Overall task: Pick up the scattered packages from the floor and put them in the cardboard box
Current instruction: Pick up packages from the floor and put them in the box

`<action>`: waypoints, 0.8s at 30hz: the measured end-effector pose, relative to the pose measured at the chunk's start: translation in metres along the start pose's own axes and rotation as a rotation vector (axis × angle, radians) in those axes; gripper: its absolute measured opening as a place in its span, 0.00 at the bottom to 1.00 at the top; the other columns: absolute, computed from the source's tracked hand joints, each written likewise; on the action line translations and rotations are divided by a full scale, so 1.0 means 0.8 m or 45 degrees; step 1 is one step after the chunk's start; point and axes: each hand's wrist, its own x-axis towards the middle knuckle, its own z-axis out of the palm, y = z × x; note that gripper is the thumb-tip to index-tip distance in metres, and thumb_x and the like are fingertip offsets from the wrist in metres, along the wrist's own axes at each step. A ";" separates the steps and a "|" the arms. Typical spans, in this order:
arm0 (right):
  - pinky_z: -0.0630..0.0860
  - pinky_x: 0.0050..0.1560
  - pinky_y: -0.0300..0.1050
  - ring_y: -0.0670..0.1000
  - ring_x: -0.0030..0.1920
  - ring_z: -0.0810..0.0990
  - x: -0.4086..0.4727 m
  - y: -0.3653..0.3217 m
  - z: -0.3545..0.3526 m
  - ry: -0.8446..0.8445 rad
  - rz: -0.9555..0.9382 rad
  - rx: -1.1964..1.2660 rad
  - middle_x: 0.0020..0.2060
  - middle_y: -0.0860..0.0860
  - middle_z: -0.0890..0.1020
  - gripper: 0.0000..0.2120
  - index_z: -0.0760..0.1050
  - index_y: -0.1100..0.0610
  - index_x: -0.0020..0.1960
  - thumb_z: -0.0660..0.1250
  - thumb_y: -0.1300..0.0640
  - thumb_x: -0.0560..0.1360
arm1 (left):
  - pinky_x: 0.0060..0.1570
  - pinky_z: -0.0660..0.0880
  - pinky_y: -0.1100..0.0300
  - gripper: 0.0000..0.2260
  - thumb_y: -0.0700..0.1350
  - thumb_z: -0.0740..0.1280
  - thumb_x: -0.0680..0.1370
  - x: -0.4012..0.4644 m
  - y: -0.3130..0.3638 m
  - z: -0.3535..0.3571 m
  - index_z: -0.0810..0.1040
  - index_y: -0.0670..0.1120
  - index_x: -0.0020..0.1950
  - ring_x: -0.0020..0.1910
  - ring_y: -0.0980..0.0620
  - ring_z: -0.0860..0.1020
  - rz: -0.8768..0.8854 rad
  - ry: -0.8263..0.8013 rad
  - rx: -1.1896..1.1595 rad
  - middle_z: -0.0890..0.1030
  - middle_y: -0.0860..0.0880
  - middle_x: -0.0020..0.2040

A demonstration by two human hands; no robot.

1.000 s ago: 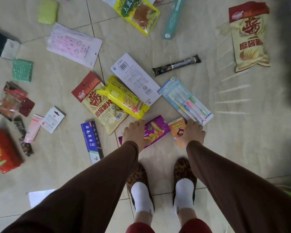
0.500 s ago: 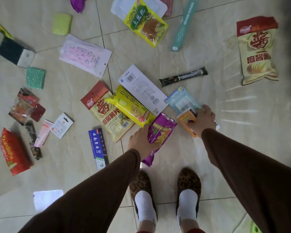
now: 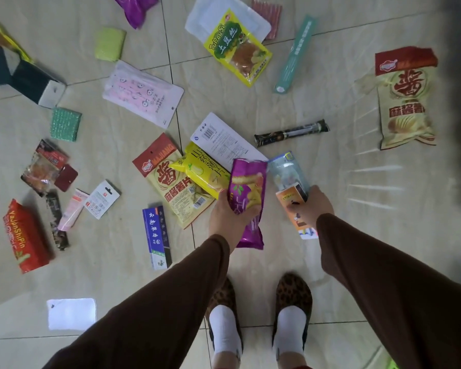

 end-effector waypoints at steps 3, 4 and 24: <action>0.82 0.47 0.54 0.61 0.44 0.85 -0.013 -0.007 0.003 -0.016 -0.052 0.035 0.45 0.56 0.83 0.23 0.68 0.56 0.50 0.79 0.53 0.66 | 0.67 0.70 0.43 0.34 0.66 0.73 0.68 0.031 0.025 -0.010 0.75 0.47 0.67 0.67 0.40 0.70 -0.097 0.210 0.055 0.71 0.44 0.67; 0.82 0.47 0.56 0.61 0.44 0.85 -0.014 -0.009 0.004 -0.017 -0.075 0.044 0.44 0.55 0.84 0.22 0.67 0.55 0.49 0.79 0.52 0.66 | 0.72 0.64 0.41 0.39 0.67 0.72 0.69 0.044 0.031 -0.012 0.71 0.47 0.72 0.73 0.38 0.63 -0.176 0.235 0.055 0.63 0.43 0.75; 0.85 0.33 0.52 0.55 0.37 0.84 -0.124 -0.098 -0.026 -0.117 -0.246 0.142 0.41 0.52 0.81 0.22 0.67 0.59 0.52 0.80 0.58 0.69 | 0.44 0.84 0.46 0.28 0.66 0.81 0.58 -0.031 0.000 -0.100 0.81 0.58 0.54 0.44 0.44 0.87 -0.390 0.030 -0.701 0.84 0.45 0.53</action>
